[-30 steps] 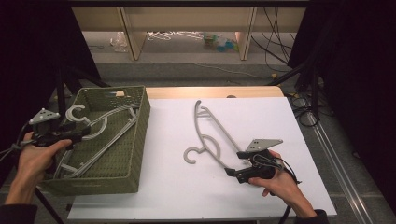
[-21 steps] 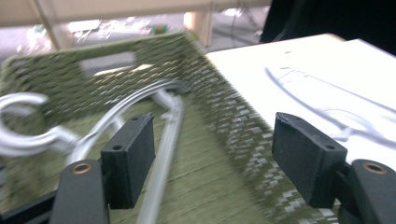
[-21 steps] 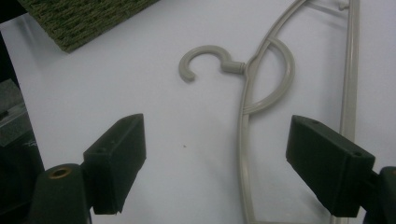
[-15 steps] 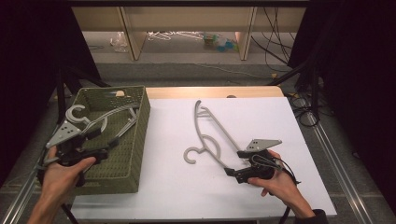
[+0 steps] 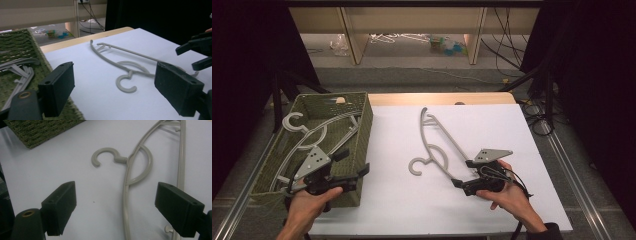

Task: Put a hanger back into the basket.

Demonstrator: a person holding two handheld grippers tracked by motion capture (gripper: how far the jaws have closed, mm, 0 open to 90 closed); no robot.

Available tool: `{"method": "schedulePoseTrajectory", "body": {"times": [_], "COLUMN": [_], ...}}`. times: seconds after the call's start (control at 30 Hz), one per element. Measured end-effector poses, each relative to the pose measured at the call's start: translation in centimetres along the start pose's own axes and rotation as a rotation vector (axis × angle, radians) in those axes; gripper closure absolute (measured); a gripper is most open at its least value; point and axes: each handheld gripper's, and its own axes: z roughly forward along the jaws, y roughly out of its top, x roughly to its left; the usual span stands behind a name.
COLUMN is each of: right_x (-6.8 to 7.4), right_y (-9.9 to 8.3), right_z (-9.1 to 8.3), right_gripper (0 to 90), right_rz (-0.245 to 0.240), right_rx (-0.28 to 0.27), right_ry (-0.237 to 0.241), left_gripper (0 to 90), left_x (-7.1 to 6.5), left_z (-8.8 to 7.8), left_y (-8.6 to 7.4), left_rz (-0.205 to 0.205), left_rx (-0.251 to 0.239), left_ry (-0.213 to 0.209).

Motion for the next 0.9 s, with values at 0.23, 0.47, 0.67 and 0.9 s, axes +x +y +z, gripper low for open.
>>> {"method": "schedulePoseTrajectory", "body": {"times": [0.23, 0.47, 0.67, 0.9], "right_x": [0.1, 0.5, 0.5, 0.8], "right_y": [-0.1, -0.1, -0.2, -0.2], "right_z": [0.1, 0.0, 0.3, 0.9], "right_gripper": [17.6, 17.2, 16.8, 16.8], "right_rz": [-0.015, -0.015, -0.022, -0.051], "right_rx": [0.005, 0.008, 0.017, 0.054], "right_ry": [-0.008, -0.006, -0.022, -0.045], "left_gripper": [15.9, 15.9, 16.0, 16.0], "left_x": [-2.2, -3.7, -4.2, -4.8], "left_z": [1.2, 1.9, 1.9, 1.8], "left_y": [-2.0, -3.2, -3.7, -4.5], "left_rz": [0.029, 0.047, 0.076, 0.069], "left_rx": [-0.001, 0.021, 0.02, 0.036], "left_ry": [-0.052, -0.083, -0.095, -0.087]}}
